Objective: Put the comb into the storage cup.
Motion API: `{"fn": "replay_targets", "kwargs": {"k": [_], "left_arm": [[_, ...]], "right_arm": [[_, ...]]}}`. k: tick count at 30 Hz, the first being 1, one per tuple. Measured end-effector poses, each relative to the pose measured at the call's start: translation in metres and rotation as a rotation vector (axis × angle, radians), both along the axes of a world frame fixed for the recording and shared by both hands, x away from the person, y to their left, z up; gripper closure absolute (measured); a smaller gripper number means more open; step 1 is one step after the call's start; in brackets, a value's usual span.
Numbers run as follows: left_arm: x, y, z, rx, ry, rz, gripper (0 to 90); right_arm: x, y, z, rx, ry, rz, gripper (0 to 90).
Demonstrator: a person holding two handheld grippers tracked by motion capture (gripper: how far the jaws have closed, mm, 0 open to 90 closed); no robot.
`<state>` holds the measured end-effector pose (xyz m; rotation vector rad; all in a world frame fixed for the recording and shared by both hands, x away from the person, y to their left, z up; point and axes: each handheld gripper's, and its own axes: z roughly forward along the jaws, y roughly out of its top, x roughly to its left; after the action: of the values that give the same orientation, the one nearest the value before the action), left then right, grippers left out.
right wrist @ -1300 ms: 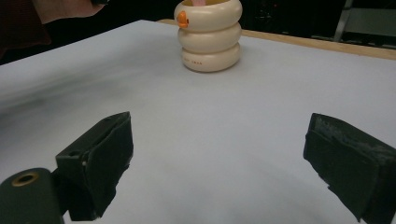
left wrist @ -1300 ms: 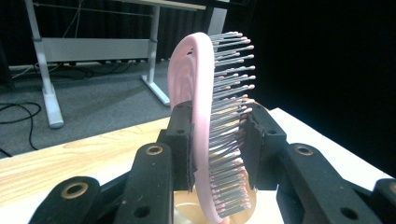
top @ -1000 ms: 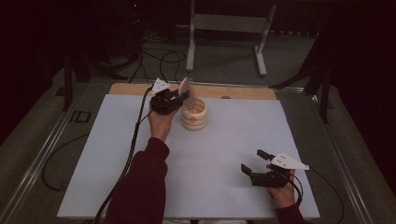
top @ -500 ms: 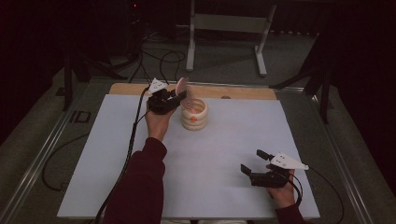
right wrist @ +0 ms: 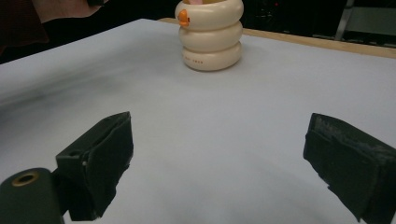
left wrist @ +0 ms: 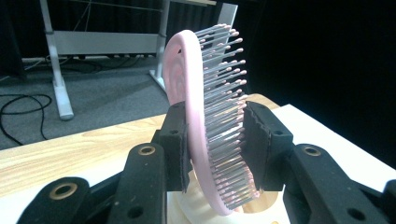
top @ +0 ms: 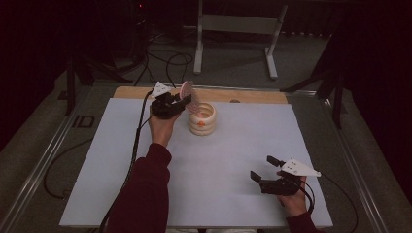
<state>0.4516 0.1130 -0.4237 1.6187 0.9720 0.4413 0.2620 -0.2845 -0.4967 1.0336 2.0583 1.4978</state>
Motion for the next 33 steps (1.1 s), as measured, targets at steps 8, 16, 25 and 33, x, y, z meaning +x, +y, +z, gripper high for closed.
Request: {"fn": "replay_targets", "kwargs": {"k": [8,16,25,33], "left_arm": [[0.0,0.006,-0.003,-0.012,0.012,0.012,61.8],[-0.001,0.012,-0.006,-0.016,0.019,0.022,61.3],[0.0,0.01,-0.008,-0.002,0.031,0.024,55.0],[0.0,0.012,-0.008,0.004,0.044,0.041,39.3]], "right_arm": [[0.0,0.001,0.0,0.003,0.0,0.001,8.4],[0.0,0.001,0.0,0.0,0.001,0.003,8.4],[0.0,0.001,0.0,0.0,0.0,0.004,8.4],[0.0,0.001,0.0,-0.002,0.002,0.005,8.4]]}}
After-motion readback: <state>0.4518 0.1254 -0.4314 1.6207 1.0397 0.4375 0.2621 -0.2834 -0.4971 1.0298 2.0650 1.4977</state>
